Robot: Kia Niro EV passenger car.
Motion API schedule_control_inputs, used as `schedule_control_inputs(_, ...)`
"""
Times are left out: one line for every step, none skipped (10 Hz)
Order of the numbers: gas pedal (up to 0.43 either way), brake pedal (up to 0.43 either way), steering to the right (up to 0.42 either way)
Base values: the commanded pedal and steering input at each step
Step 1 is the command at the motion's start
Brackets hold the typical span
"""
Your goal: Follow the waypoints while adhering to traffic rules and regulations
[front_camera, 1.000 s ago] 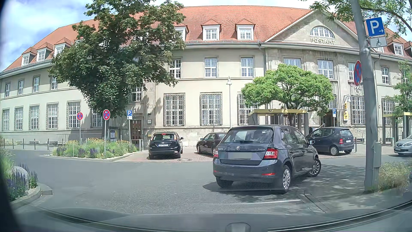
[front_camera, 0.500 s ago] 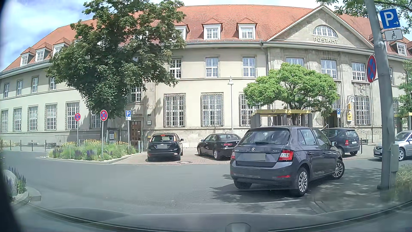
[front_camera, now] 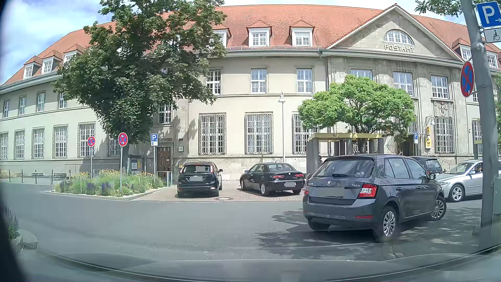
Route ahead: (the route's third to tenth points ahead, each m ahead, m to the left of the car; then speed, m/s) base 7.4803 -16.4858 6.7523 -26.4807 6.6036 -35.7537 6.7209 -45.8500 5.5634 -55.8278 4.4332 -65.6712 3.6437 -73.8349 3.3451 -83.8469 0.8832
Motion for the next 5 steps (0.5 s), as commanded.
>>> schedule_control_inputs(0.000,0.110,-0.006)
schedule_control_inputs(0.000,0.098,0.004)
schedule_control_inputs(0.000,0.091,0.014)
schedule_control_inputs(0.000,0.085,0.019)
schedule_control_inputs(0.000,0.085,0.020)
